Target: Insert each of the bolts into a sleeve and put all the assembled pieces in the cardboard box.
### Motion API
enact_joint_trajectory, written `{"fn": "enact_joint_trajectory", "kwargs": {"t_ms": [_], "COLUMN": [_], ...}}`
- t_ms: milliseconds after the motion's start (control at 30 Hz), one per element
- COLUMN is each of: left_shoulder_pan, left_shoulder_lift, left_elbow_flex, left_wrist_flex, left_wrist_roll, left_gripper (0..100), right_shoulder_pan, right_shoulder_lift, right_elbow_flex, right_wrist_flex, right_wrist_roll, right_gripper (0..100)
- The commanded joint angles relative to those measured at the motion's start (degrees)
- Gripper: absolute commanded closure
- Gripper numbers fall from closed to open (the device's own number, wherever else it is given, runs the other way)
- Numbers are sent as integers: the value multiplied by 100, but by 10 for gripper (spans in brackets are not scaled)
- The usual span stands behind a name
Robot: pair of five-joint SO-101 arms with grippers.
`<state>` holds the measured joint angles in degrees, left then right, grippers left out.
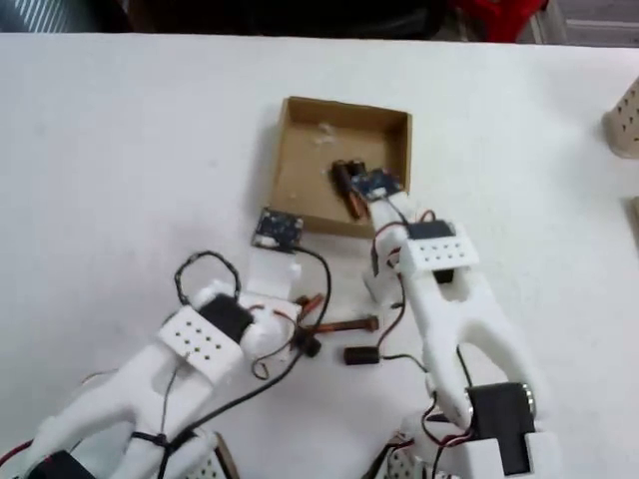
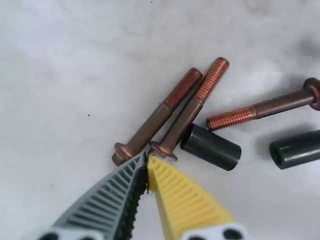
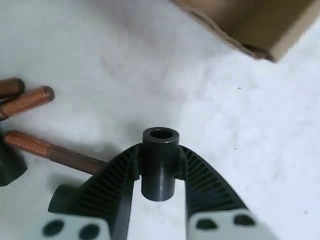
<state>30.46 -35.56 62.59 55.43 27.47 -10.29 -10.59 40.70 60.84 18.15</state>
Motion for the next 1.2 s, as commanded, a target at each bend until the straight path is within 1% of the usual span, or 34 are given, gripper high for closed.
{"fn": "enact_joint_trajectory", "kwargs": {"t_ms": [0, 333, 433, 600, 667, 833, 1000, 1100, 1167], "left_shoulder_pan": [101, 66, 66, -4, -92, -470, -1174, -1411, -1534], "left_shoulder_lift": [22, 136, 585, 1560, 1763, 1754, 1780, 1789, 1789], "left_elbow_flex": [97, 158, 149, -229, -325, -325, -316, -325, -325], "left_wrist_flex": [-387, -484, -677, -712, -721, -782, -1257, -1574, -1855], "left_wrist_roll": [53, 26, 26, 53, 53, 53, 114, 563, 738], "left_gripper": [976, 976, 976, 976, 976, 976, 976, 976, 976], "right_shoulder_pan": [171, 145, 145, 145, 163, 180, 180, 180, 180], "right_shoulder_lift": [-242, -233, -233, -75, 66, 286, 303, 303, 286], "right_elbow_flex": [-290, -281, -281, -352, -457, -624, -651, -651, -651], "right_wrist_flex": [-66, -66, -66, -57, -31, 66, 84, 84, 84], "right_wrist_roll": [-158, -158, -158, -158, -158, -158, -158, -158, -158], "right_gripper": [981, 981, 981, 981, 981, 981, 981, 981, 981]}}
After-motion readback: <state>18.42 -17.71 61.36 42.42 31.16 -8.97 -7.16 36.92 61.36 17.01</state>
